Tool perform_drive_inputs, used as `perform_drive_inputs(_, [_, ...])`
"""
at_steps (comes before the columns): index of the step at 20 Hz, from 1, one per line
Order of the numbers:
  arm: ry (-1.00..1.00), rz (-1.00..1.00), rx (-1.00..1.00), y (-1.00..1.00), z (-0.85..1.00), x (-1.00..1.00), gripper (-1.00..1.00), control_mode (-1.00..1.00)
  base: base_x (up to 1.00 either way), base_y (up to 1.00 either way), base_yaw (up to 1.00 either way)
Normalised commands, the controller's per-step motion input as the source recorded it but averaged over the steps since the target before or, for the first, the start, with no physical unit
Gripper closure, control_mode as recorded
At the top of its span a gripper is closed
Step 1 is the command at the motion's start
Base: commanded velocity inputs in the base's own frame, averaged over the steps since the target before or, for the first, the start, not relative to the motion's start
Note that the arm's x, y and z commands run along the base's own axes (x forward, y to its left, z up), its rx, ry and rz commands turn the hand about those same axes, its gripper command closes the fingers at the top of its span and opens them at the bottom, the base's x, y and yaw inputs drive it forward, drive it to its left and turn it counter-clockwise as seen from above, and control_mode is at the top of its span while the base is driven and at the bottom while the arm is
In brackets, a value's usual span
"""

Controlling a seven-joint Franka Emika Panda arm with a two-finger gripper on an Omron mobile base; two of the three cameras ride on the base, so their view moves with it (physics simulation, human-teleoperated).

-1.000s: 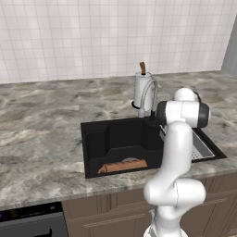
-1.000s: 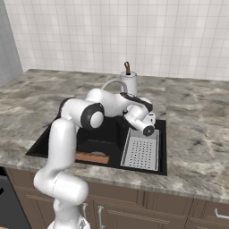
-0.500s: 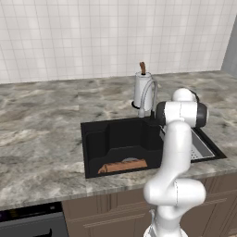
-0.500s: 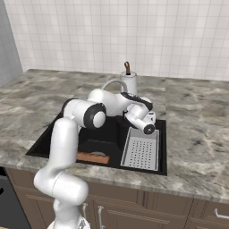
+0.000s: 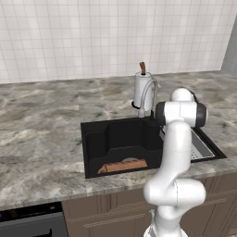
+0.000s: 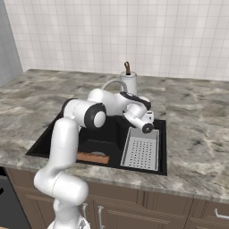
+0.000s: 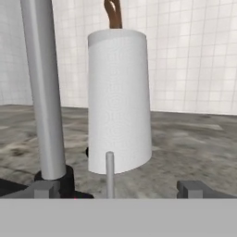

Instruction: Turn on the sink faucet with hot water and rinse the cutting board for ten seconds, then turn off the faucet. Push the cutting board to reach the water if necessary.

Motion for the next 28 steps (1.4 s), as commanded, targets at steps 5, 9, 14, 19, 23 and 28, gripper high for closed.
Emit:
perform_drive_inputs(5, [0.01,0.0,0.0,0.1,0.0,0.11,-1.0,-1.0,0.0,0.0,0.0])
perform_drive_inputs(9, [0.0,0.0,0.0,0.01,0.0,0.14,-1.0,-1.0,0.0,0.0,0.0])
perform_drive_inputs(14, [0.0,0.0,0.0,0.0,-0.02,0.09,-1.0,-1.0,0.0,0.0,0.0])
perform_drive_inputs(19, [0.0,0.0,0.0,0.0,-0.06,0.06,-1.0,-1.0,0.0,0.0,0.0])
perform_drive_inputs(23, [0.0,0.0,0.0,0.0,-0.08,0.12,-1.0,-1.0,0.0,0.0,0.0])
perform_drive_inputs(28, [0.0,0.0,0.0,0.0,-0.09,0.1,-1.0,-1.0,0.0,0.0,0.0])
